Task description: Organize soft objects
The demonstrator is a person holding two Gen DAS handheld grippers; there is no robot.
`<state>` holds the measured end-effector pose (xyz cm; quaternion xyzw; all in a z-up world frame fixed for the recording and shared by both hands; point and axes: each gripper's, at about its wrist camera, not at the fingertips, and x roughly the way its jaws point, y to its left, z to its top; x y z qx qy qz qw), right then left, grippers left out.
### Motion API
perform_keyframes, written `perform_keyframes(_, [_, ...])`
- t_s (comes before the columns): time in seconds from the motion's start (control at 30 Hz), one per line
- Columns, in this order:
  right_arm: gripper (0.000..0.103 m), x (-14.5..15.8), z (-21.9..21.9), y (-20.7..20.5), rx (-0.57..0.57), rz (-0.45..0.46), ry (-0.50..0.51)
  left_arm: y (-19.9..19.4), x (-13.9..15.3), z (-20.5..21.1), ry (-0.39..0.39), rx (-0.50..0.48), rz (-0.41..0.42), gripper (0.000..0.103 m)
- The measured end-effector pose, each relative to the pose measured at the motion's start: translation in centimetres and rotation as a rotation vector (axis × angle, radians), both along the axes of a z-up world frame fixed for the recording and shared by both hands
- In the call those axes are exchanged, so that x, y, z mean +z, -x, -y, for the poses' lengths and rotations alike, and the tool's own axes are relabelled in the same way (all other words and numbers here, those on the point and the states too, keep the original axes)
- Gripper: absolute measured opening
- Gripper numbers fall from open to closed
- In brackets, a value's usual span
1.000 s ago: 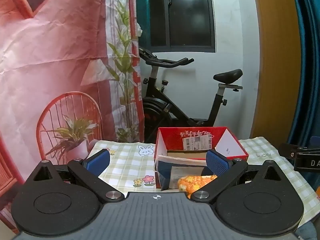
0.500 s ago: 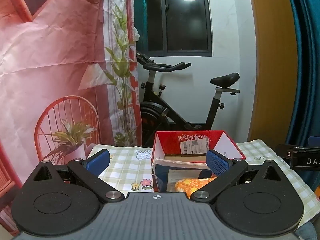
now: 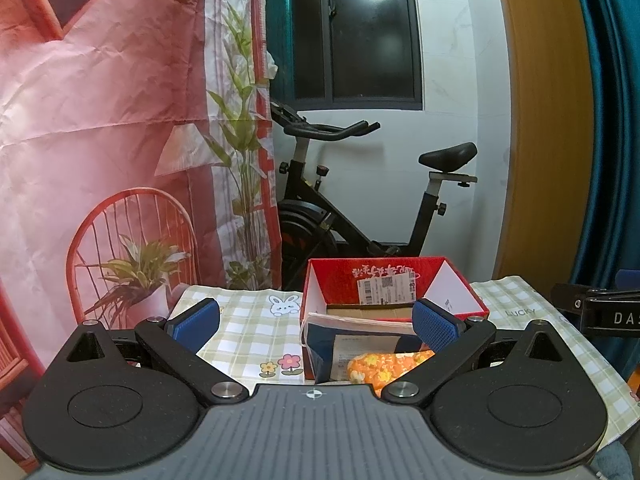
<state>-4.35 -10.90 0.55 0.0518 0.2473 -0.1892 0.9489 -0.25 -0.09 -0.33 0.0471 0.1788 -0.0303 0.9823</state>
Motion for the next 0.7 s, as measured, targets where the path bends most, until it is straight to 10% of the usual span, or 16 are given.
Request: perform_keyframes(0.7, [0.103, 0.01, -0.09, 0.02, 0.000, -0.001, 0.002, 0.07, -0.24, -0.14, 0.000, -0.001, -0.007, 0.103])
